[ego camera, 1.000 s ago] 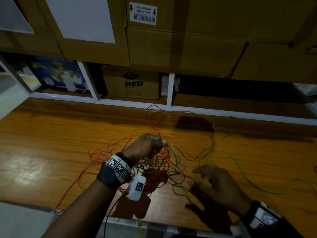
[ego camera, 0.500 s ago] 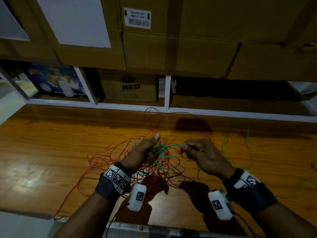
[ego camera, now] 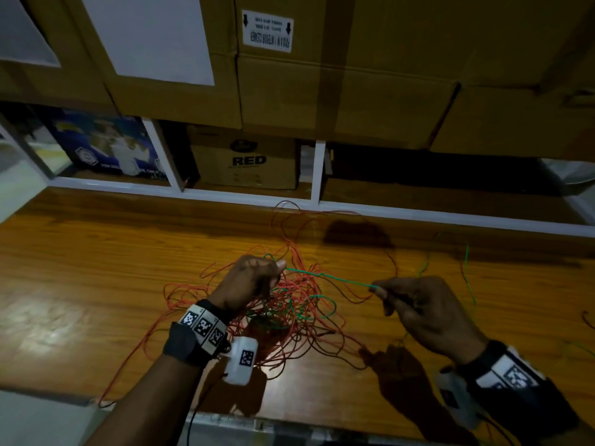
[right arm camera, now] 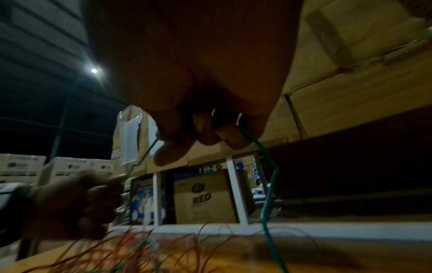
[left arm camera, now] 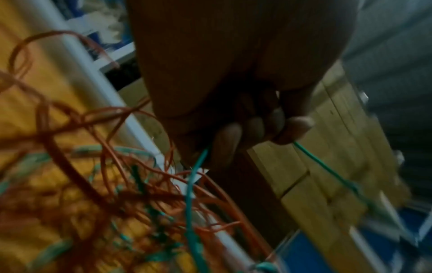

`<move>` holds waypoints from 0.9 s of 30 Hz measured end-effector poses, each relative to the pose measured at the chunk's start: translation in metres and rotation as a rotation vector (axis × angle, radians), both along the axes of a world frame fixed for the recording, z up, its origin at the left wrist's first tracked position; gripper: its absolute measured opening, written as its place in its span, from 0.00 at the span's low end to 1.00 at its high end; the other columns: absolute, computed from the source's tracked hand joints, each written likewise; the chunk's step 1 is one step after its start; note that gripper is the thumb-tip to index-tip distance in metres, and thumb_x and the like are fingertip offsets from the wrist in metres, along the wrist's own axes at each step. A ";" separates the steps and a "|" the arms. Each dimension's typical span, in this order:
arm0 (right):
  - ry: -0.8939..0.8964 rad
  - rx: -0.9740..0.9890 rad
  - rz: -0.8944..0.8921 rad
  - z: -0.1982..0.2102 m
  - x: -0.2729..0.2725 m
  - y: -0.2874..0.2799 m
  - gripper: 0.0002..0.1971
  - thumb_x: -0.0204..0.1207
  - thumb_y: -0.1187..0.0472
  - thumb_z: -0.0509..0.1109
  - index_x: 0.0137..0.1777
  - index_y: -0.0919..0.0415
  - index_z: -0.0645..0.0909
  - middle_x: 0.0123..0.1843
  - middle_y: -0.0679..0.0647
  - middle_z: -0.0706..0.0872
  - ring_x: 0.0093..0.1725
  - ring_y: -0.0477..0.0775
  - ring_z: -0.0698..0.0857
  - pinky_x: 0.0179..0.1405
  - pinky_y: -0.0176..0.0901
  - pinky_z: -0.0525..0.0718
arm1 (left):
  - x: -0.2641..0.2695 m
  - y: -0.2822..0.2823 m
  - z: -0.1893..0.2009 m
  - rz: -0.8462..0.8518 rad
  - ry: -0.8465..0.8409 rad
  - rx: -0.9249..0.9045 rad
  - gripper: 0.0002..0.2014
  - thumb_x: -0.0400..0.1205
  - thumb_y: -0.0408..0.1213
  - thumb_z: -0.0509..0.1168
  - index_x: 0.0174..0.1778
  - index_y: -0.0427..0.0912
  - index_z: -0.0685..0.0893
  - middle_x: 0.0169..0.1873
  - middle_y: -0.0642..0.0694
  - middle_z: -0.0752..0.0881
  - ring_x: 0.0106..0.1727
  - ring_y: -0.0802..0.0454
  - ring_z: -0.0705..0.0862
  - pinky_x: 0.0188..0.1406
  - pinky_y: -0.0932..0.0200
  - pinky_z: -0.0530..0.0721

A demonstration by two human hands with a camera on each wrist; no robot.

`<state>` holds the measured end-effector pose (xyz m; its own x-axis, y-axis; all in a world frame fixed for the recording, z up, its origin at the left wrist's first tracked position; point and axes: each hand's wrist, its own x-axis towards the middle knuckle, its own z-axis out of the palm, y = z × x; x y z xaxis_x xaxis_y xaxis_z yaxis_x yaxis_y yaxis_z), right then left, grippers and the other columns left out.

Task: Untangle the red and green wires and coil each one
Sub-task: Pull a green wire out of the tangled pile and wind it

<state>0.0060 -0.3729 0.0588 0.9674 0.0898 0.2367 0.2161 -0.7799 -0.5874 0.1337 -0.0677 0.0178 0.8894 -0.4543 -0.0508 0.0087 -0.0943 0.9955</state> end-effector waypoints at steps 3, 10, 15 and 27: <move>0.012 0.006 -0.034 -0.015 -0.008 0.014 0.08 0.81 0.57 0.76 0.56 0.45 0.92 0.34 0.37 0.88 0.34 0.39 0.87 0.30 0.49 0.84 | -0.003 -0.008 -0.005 0.022 -0.093 0.115 0.15 0.85 0.48 0.70 0.45 0.38 0.92 0.34 0.42 0.89 0.36 0.47 0.85 0.40 0.55 0.81; -0.051 0.090 -0.217 -0.025 -0.001 0.042 0.07 0.78 0.55 0.77 0.54 0.46 0.94 0.31 0.35 0.88 0.35 0.36 0.88 0.32 0.43 0.85 | -0.038 -0.049 0.014 0.188 -0.533 0.530 0.46 0.72 0.59 0.80 0.85 0.56 0.68 0.68 0.55 0.83 0.69 0.57 0.78 0.67 0.55 0.78; -0.098 0.104 -0.222 -0.027 0.000 0.051 0.07 0.79 0.56 0.77 0.54 0.47 0.94 0.33 0.37 0.90 0.35 0.37 0.88 0.31 0.43 0.86 | -0.031 -0.056 0.015 0.176 -0.762 0.583 0.34 0.79 0.54 0.75 0.81 0.51 0.76 0.64 0.48 0.87 0.64 0.48 0.83 0.61 0.50 0.83; 0.349 0.079 -0.011 0.018 -0.038 -0.008 0.16 0.81 0.33 0.62 0.45 0.36 0.90 0.39 0.44 0.92 0.35 0.40 0.88 0.46 0.52 0.88 | -0.010 -0.033 0.029 -0.092 -0.261 0.212 0.10 0.84 0.40 0.73 0.39 0.46 0.95 0.38 0.53 0.94 0.42 0.54 0.91 0.45 0.51 0.87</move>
